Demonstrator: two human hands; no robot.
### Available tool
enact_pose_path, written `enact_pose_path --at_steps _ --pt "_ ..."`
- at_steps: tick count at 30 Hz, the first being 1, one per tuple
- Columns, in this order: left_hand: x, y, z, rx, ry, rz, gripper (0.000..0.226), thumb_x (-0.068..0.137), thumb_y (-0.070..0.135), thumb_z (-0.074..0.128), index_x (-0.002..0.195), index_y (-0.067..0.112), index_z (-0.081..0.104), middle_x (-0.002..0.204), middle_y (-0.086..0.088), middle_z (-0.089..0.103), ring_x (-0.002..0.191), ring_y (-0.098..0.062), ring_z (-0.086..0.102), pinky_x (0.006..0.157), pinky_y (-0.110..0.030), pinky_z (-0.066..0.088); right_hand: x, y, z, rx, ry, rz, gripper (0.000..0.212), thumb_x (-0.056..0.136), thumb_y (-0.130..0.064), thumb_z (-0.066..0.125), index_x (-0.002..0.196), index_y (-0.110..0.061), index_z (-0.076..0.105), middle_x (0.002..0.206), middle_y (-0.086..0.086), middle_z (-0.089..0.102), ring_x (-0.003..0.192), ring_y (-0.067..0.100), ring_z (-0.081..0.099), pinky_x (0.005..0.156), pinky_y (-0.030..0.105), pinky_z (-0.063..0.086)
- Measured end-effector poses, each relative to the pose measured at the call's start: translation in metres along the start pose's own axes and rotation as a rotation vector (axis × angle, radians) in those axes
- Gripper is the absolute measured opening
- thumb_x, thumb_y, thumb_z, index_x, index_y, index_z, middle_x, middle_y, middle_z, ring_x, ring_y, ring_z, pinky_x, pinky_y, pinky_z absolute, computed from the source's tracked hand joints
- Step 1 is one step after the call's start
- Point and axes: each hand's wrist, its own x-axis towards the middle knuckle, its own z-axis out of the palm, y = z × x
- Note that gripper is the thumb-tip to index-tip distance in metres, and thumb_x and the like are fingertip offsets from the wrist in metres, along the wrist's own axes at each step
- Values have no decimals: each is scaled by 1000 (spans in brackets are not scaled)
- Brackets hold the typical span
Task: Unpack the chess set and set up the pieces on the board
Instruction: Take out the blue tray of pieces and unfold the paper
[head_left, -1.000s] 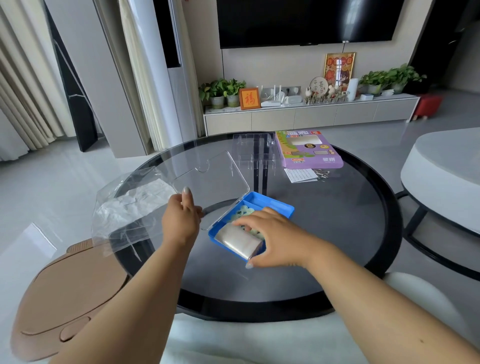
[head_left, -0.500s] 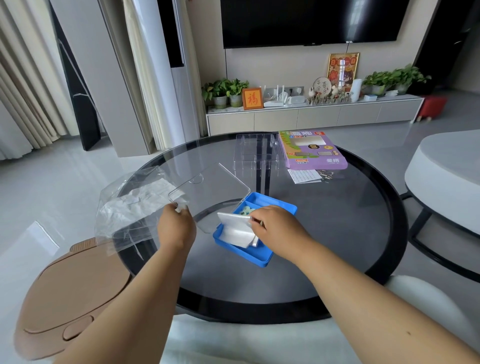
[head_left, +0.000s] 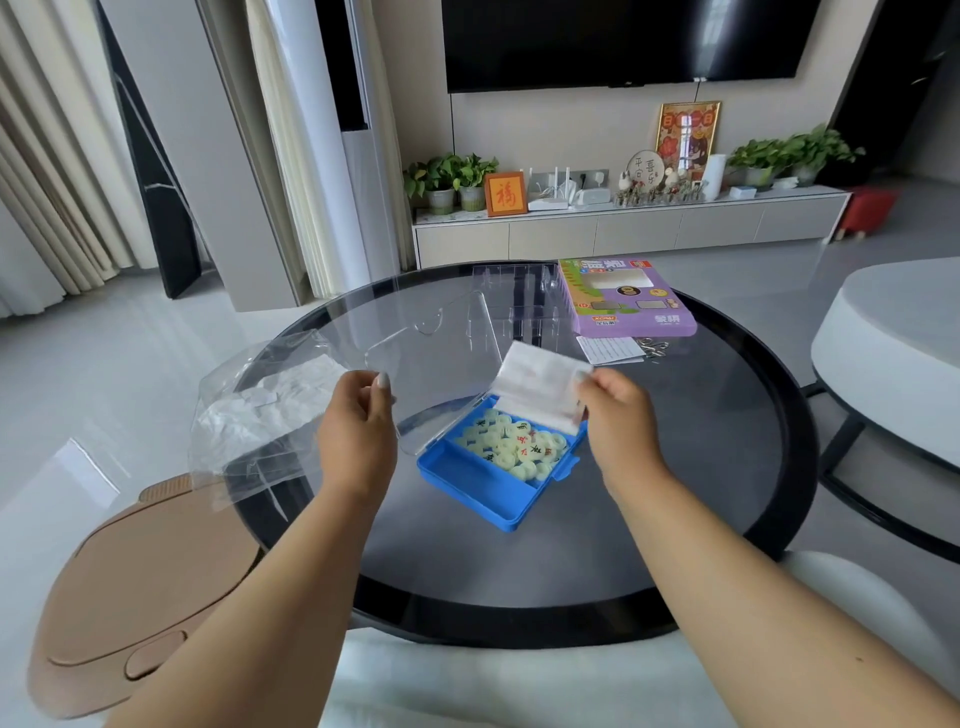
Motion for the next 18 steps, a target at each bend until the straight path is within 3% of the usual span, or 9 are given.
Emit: enact_pose_path --at_steps 3,6,8,10,13,18 --pt "0 -8 7 101 -91 -82 21 96 33 49 90 15 59 81 -1 66 76 -18 62 69 -31 49 6 1 -4 137 75 129 24 92 -14 51 75 3 56 46 -8 42 53 14 35 58 28 30" --pt "-2 -13 13 118 -181 -275 23 96 17 46 77 9 58 77 -11 68 70 -27 64 76 -43 56 5 1 -4 168 83 234 21 93 -11 49 73 -6 54 51 -2 40 52 14 34 56 26 30" --pt "-3 -7 13 -75 -178 -470 20 100 16 37 95 3 52 83 -17 67 68 -32 65 67 -46 58 3 2 -3 205 80 310 22 93 -9 48 73 -8 55 56 1 42 52 14 35 54 24 31" --pt "-2 -1 11 -231 -156 -609 20 103 16 29 105 3 43 78 -17 64 61 -31 64 52 -39 57 2 3 -1 241 81 368 21 94 -10 48 75 -12 58 60 2 45 53 13 37 50 20 33" --pt "0 3 6 -320 -150 -704 19 102 12 25 109 2 40 74 -17 64 57 -31 64 43 -34 55 3 3 4 304 88 414 19 91 -8 46 86 -12 64 67 4 49 58 14 41 46 19 35" --pt "6 3 -3 -415 -129 -789 37 94 -2 20 127 -2 38 80 -20 61 54 -31 66 37 -36 53 7 -7 13 464 117 397 27 85 -5 48 69 -18 66 65 0 55 61 15 45 53 23 35"
